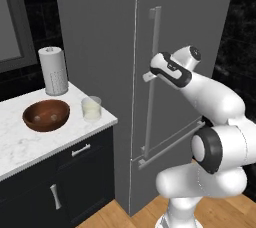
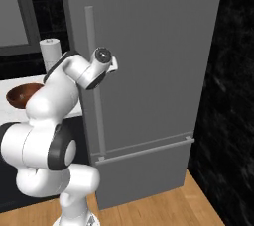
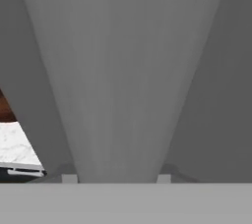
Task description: Grab a lemon wedge from the fridge and one ice cube from the ice bowl, and put them in the glass of lemonade.
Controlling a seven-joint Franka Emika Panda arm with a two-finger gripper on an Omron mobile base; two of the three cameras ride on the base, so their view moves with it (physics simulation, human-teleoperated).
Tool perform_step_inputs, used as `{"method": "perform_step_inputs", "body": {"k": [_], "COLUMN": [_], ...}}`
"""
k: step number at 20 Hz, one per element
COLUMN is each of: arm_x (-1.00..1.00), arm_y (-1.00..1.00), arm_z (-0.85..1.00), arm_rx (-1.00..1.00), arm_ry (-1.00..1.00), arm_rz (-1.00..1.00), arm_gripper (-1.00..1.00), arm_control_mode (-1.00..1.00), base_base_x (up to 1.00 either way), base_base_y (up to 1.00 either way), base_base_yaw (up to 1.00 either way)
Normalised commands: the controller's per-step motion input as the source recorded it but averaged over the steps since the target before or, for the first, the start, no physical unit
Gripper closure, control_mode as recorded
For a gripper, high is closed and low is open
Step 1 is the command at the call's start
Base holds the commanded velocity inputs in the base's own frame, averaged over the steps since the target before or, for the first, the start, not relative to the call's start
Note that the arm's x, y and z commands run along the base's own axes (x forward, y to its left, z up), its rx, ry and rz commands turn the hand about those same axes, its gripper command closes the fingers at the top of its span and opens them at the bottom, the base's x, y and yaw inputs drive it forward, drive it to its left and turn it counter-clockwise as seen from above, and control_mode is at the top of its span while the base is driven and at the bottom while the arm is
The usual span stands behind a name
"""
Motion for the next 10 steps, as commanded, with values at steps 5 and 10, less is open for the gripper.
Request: {"method": "perform_step_inputs", "body": {"k": [5,10], "arm_x": [-0.13,-0.34], "arm_y": [-0.97,-1.0], "arm_z": [0.0,0.0], "arm_rx": [0.0,0.02], "arm_ry": [-0.03,0.0], "arm_rz": [0.0,0.0], "arm_gripper": [1.0,1.0], "arm_control_mode": [-1.0,-1.0], "base_base_x": [0.0,0.0], "base_base_y": [0.0,0.0], "base_base_yaw": [0.0,0.0]}}
